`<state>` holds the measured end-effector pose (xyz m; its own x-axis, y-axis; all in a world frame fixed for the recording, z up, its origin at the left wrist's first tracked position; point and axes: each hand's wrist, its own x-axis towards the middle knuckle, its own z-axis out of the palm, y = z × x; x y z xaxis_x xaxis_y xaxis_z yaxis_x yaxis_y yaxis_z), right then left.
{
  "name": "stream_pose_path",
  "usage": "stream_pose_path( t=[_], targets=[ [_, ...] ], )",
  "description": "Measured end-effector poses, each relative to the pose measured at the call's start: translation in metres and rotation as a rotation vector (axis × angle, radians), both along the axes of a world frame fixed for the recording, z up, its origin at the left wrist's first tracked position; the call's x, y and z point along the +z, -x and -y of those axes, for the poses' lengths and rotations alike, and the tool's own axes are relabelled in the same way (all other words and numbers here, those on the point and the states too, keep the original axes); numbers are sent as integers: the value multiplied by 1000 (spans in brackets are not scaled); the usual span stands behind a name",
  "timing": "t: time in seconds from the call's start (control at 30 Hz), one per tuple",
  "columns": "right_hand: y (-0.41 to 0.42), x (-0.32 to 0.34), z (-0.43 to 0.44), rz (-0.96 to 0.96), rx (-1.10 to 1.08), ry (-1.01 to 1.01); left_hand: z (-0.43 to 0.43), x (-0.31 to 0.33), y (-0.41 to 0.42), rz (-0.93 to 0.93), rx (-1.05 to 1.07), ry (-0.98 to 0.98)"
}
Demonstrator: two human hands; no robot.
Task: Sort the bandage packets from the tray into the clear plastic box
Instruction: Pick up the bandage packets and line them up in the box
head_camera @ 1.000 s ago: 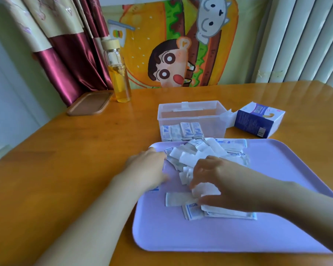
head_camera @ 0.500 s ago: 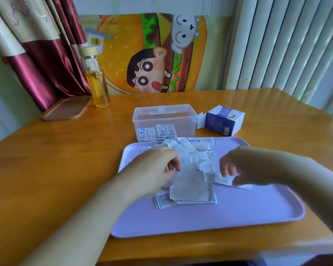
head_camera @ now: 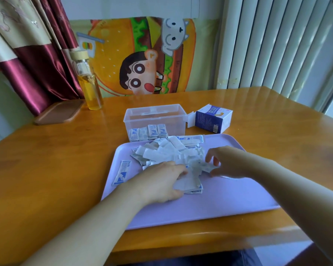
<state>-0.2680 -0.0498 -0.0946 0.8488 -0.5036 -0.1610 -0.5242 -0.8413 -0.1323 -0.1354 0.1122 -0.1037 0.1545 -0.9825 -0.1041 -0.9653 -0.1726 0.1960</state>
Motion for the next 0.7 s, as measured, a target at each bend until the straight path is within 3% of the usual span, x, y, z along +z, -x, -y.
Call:
stream_pose_path(
  t=[0.23, 0.33, 0.5, 0.6, 0.7],
  targets=[
    [9, 8, -11, 283, 45, -18, 2, 0, 3, -25, -9, 65],
    [9, 15, -13, 400, 32, -73, 2, 8, -4, -251, 97, 93],
    [-10, 27, -21, 664, -127, -570, 7, 19, -30, -964, 264, 315],
    [-43, 22, -28, 704, -196, -858, 19, 11, -46, -1069, 331, 420],
    [-82, 11, -31, 795, -241, -991, 29, 6, -62, -1102, 389, 503]
  ],
)
